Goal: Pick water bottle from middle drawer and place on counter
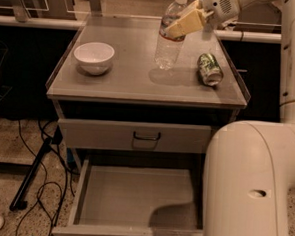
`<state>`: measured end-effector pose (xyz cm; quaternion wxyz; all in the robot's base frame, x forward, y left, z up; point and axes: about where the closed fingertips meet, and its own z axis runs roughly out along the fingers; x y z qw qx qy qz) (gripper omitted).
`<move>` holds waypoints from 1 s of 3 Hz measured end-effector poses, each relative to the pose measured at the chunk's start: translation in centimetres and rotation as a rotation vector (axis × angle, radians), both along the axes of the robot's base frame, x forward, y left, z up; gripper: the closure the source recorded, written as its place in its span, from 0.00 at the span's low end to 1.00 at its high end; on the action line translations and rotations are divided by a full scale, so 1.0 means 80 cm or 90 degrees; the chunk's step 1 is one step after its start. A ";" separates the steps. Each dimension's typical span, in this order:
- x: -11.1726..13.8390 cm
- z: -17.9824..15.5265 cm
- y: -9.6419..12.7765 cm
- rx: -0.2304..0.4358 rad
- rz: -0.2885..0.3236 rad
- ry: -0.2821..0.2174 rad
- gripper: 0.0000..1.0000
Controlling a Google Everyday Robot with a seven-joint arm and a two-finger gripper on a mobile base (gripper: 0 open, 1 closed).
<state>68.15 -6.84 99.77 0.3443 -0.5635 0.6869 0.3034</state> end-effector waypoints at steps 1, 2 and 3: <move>0.010 -0.017 0.019 -0.014 0.008 0.015 1.00; 0.018 -0.034 0.032 -0.023 0.014 0.030 1.00; 0.024 -0.047 0.042 -0.040 0.015 0.039 1.00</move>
Offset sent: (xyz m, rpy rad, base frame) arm 0.0229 -0.0028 -0.0278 -0.1545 0.1659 0.1410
